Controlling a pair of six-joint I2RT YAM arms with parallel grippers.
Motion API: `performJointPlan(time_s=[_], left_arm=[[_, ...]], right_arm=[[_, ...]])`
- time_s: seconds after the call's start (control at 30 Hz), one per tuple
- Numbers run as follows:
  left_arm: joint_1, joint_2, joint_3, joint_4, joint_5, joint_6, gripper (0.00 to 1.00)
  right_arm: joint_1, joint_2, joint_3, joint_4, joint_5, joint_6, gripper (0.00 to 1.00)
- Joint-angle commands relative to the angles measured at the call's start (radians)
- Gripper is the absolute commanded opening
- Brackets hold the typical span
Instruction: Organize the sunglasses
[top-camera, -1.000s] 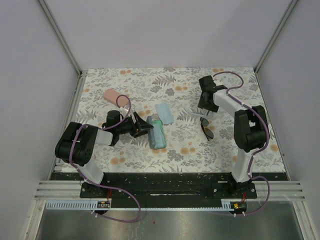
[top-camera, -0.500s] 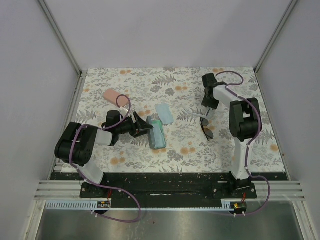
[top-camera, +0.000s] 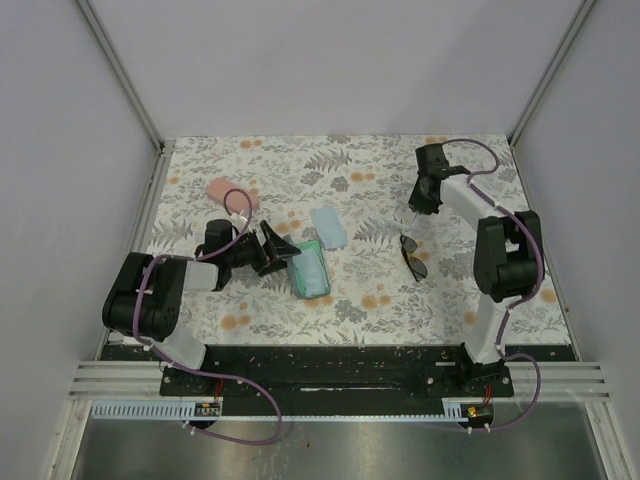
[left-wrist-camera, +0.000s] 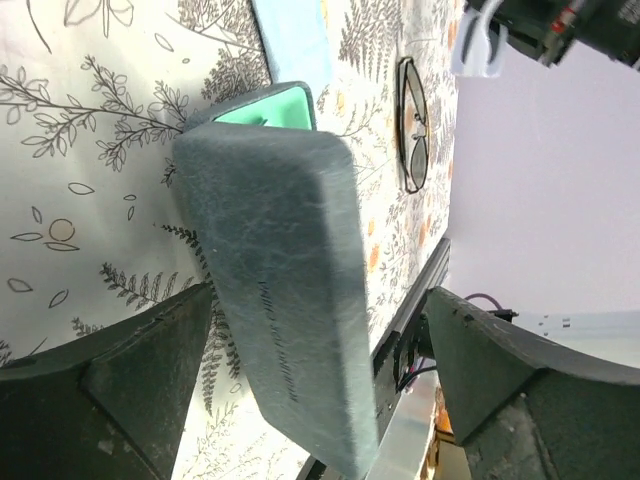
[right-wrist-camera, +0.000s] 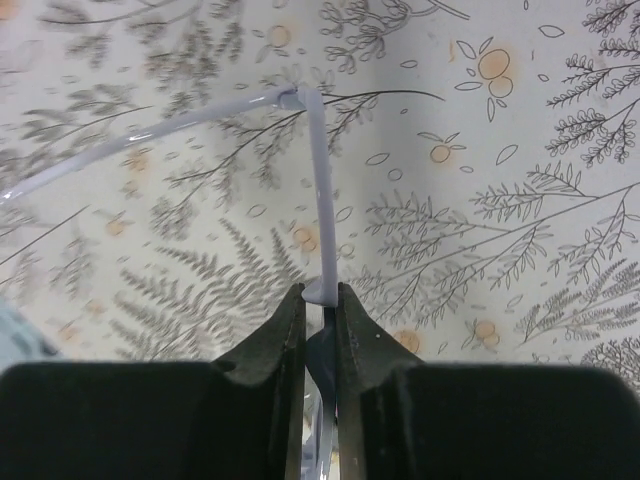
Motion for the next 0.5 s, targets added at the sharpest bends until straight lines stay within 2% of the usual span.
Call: performJointPlan(time_s=[0.0,0.23,0.37,0.47], left_arm=[[0.030,-0.116,0.045,-0.116,-0.029,0.082,0.94],[0.033,-0.294,0.115,-0.454,-0.181,0.200,0.99],[0.033,-0.432,0.153,-0.589,-0.274,0.240,0.99],[0.024,-0.541,0.172,-0.649,-0.270,0.249,0.94]], right_arm=[[-0.002,-0.204,-0.060,0.070,-0.135,-0.019,0.03],[0.009,-0.379,-0.203,0.090,-0.279,0.008,0.01],[0.065,-0.454,-0.249,0.076,-0.278,0.025,0.01],[0.095,-0.479,-0.265,0.071,-0.327,0.063,0.01]])
